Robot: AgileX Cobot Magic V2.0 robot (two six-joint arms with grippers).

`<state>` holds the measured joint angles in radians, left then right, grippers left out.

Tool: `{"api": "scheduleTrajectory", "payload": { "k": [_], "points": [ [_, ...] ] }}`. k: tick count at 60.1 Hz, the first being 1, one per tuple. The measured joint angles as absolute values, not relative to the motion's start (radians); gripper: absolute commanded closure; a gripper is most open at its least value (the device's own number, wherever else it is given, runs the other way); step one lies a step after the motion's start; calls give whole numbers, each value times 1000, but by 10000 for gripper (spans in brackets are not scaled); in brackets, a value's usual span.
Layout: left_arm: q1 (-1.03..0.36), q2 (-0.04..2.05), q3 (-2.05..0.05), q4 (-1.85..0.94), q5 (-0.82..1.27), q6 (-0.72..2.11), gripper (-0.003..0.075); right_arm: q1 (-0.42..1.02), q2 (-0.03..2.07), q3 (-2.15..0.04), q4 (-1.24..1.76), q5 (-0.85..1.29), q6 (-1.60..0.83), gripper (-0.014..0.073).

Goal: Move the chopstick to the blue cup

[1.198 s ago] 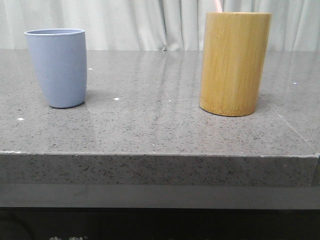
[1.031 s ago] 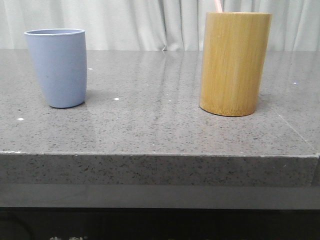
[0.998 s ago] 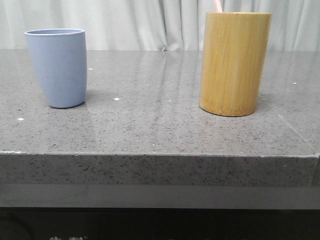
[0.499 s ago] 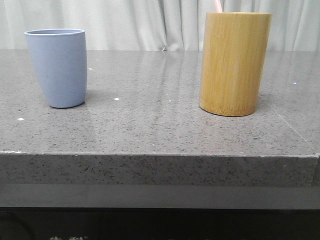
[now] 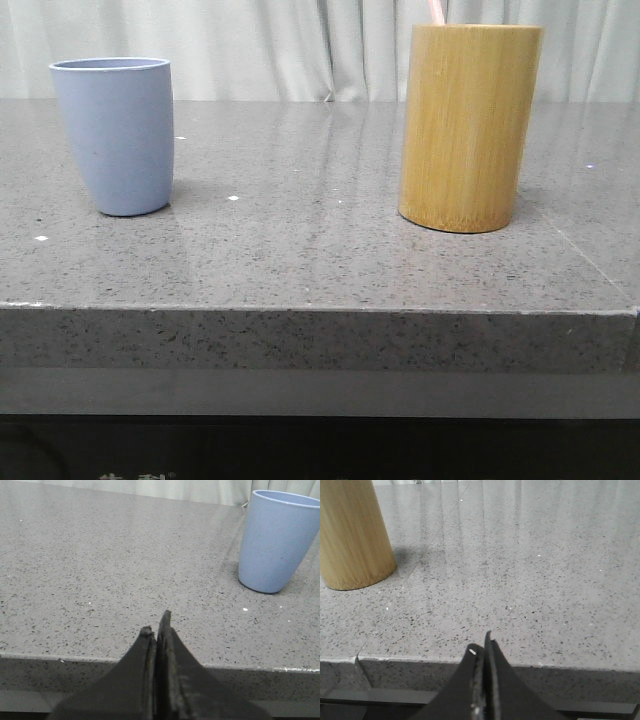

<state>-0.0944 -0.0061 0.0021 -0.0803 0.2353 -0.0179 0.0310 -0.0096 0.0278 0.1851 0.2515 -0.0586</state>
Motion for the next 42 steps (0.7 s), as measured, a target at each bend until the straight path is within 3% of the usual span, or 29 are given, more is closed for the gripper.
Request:
{"api": "scheduleTrajectory", "payload": {
  "k": [31, 42],
  "points": [
    [-94, -6, -3, -50, 24, -18, 739, 31, -10, -42, 266, 185, -59, 680],
    [-93, -4, -191, -50, 83, -18, 739, 31, -7, -228, 268, 262, -59, 680]
  ]
}}
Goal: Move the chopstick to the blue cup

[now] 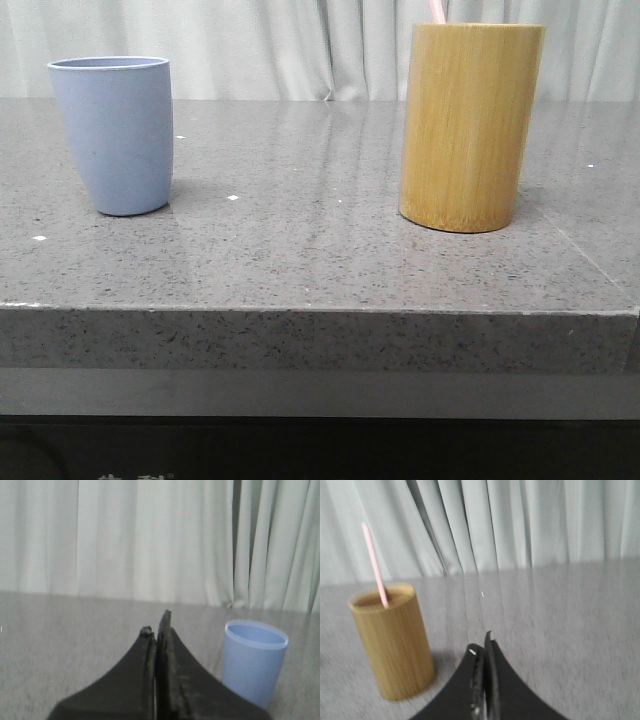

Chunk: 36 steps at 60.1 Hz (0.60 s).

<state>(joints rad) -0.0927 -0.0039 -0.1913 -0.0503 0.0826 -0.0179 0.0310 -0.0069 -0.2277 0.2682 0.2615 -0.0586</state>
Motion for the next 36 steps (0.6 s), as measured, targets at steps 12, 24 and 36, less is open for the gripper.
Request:
{"api": "scheduleTrajectory", "payload": {
  "k": [12, 24, 36],
  "points": [
    [-91, 185, -519, -50, 270, -18, 739, 31, 171, -468, 268, 343, -59, 677],
    [-91, 421, -640, -50, 326, -18, 739, 31, 380, -605, 268, 372, -59, 676],
    [-91, 486, -643, -50, 343, -18, 698, 31, 444, -619, 268, 376, -59, 555]
  ]
}}
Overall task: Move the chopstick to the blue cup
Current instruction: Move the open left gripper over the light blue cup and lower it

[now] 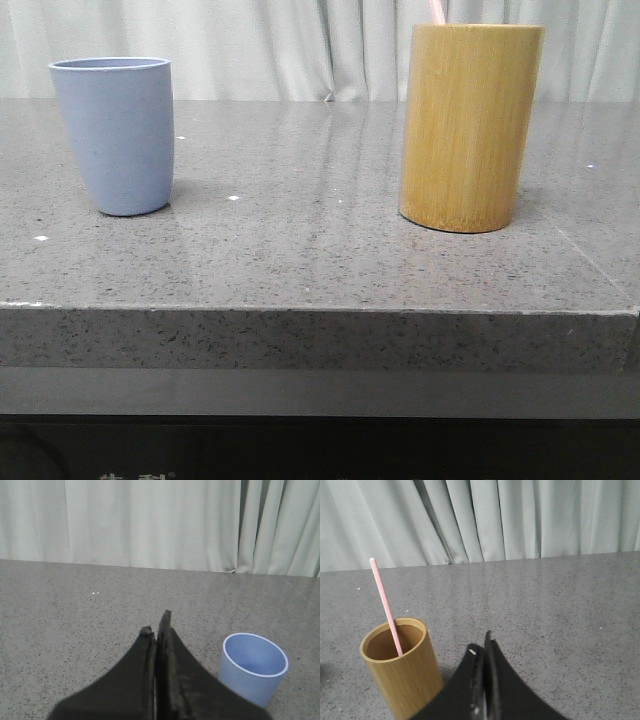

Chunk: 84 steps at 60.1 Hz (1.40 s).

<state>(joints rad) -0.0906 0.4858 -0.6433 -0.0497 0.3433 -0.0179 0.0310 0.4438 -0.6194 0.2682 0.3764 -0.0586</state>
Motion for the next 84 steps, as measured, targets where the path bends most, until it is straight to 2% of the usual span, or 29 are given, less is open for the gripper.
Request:
{"api": "scheduleTrajectory", "payload": {
  "k": [6, 14, 18, 22, 36, 50, 63, 84],
  "points": [
    [-91, 486, -643, -48, 345, -18, 535, 31, 444, -619, 268, 376, -59, 347],
    [-91, 486, -643, -48, 347, -18, 153, 31, 444, -619, 268, 376, -59, 90],
    [-91, 486, -643, -48, 347, -18, 8, 31, 444, -619, 268, 376, -59, -1],
    [-91, 487, -643, -48, 347, -18, 43, 31, 444, -619, 268, 376, -59, -50],
    [-91, 490, -643, -47, 347, -18, 157, 31, 444, -619, 268, 376, -59, -51],
    [-94, 537, -690, -69, 375, 0, 176, 31, 444, -619, 268, 376, -59, -51],
    [-187, 785, -915, -69, 562, 76, 176, 31, 444, -619, 268, 376, -59, -51],
    [-448, 1244, -1387, -61, 935, 120, 176, 31, 444, -619, 268, 376, -59, -51]
  ]
}}
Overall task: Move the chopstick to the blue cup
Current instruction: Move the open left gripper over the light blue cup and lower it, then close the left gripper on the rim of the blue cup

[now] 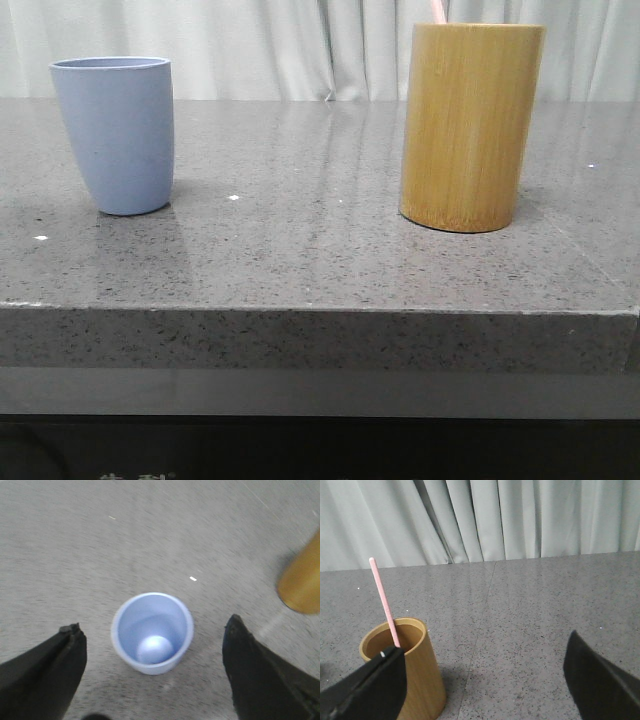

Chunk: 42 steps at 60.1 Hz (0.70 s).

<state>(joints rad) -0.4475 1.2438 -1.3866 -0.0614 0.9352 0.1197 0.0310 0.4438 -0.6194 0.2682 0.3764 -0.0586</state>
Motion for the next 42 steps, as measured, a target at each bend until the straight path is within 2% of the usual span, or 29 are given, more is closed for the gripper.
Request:
{"api": "scheduleTrajectory", "payload": {
  "k": [18, 42],
  "points": [
    [-525, 1541, -1601, -61, 1183, 121, 176, 31, 444, -619, 268, 376, -59, -51],
    [-524, 1707, -1616, -23, 1189, 121, 176, 31, 444, -619, 268, 376, -59, -51]
  ]
}}
